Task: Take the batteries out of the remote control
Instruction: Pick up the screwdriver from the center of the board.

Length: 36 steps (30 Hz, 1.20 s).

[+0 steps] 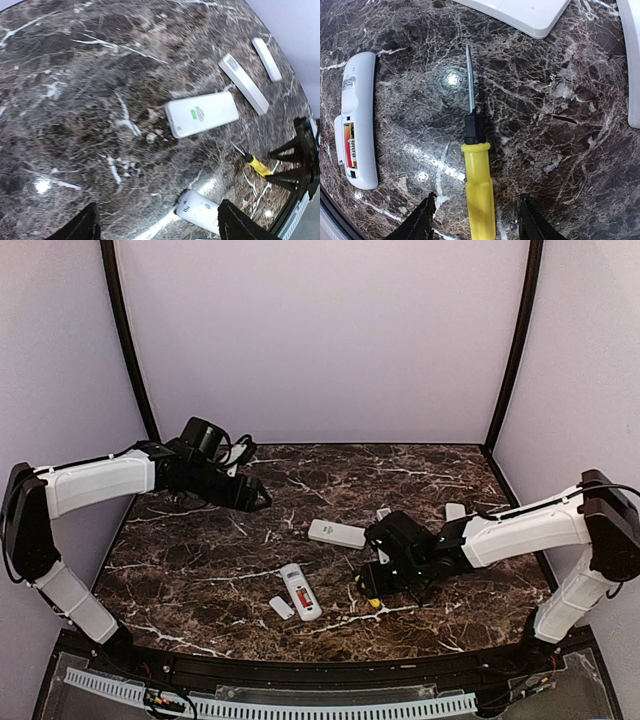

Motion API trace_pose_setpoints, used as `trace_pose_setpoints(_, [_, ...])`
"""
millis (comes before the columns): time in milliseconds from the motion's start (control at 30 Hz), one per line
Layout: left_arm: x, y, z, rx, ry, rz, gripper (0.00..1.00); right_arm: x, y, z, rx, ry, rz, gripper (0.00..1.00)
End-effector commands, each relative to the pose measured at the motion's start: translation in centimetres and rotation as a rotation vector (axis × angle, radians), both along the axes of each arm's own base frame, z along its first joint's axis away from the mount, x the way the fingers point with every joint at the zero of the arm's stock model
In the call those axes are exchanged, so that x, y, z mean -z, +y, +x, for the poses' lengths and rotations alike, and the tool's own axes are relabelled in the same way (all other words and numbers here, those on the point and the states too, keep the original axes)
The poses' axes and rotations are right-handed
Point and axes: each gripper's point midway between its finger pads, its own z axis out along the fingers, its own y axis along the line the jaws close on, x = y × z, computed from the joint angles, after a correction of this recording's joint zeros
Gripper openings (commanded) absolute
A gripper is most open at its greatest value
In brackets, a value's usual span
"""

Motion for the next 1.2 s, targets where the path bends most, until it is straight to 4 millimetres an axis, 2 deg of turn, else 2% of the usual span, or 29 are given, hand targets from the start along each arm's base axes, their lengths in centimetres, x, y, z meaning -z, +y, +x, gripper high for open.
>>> trace_pose_setpoints(0, [-1.5, 2.5, 1.2, -0.097, -0.023, -0.052, 0.80, 0.5, 0.1, 0.2, 0.010, -0.008, -0.060, 0.53])
trace_pose_setpoints(67, [-2.4, 2.7, 1.1, -0.098, -0.052, -0.064, 0.80, 0.7, 0.2, 0.2, 0.006, -0.005, -0.069, 0.52])
trace_pose_setpoints(267, [-3.0, 2.9, 1.1, -0.103, -0.070, -0.072, 0.80, 1.5, 0.2, -0.3, -0.006, 0.003, -0.120, 0.47])
trace_pose_setpoints(533, [-3.8, 3.0, 1.0, -0.107, -0.096, -0.084, 0.80, 2.5, 0.2, -0.3, -0.002, 0.009, -0.168, 0.35])
trace_pose_setpoints(833, [-4.9, 3.2, 0.8, -0.108, -0.130, -0.097, 0.80, 3.6, -1.0, 0.0, 0.055, 0.011, -0.240, 0.20])
trace_pose_setpoints(1000, [-6.0, 2.8, 0.3, -0.076, -0.165, -0.132, 0.80, 1.5, -0.2, 0.6, 0.050, -0.026, -0.182, 0.07])
trace_pose_setpoints(1067, [-7.1, 1.8, -0.3, -0.017, -0.182, -0.192, 0.80, 0.1, 0.5, 1.0, 0.018, -0.055, -0.150, 0.00])
trace_pose_setpoints(1167, [-8.8, 0.5, -1.6, 0.074, -0.203, -0.278, 0.80, -2.4, 1.3, 1.7, -0.031, -0.081, -0.065, 0.00])
